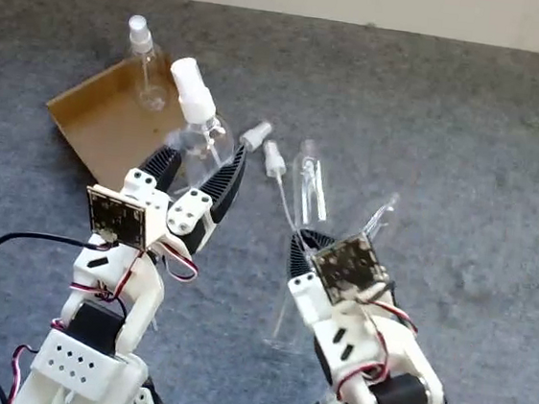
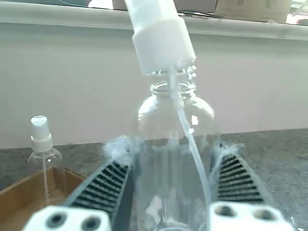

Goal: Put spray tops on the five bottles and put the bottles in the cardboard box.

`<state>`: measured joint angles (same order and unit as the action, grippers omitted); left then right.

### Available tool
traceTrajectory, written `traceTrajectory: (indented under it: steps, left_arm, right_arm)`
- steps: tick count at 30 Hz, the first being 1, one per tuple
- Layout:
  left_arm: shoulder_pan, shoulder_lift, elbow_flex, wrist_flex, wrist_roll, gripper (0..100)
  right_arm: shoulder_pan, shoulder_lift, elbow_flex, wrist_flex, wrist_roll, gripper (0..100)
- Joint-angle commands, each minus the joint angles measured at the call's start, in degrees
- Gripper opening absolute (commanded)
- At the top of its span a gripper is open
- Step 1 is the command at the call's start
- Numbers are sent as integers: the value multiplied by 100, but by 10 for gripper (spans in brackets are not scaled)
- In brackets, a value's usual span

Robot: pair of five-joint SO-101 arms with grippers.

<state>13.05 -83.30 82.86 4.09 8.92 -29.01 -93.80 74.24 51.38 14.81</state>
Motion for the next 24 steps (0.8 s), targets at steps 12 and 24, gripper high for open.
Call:
traceTrajectory:
  steps: [12,24]
  left_arm:
    - [954,-75,-277,-167,88,45]
    - [1464,-75,875,-1960,70,45]
  right_arm:
    - [-1112,-84,840,-1235,53,8]
    - [-1499,-242,884,-1235,53,8]
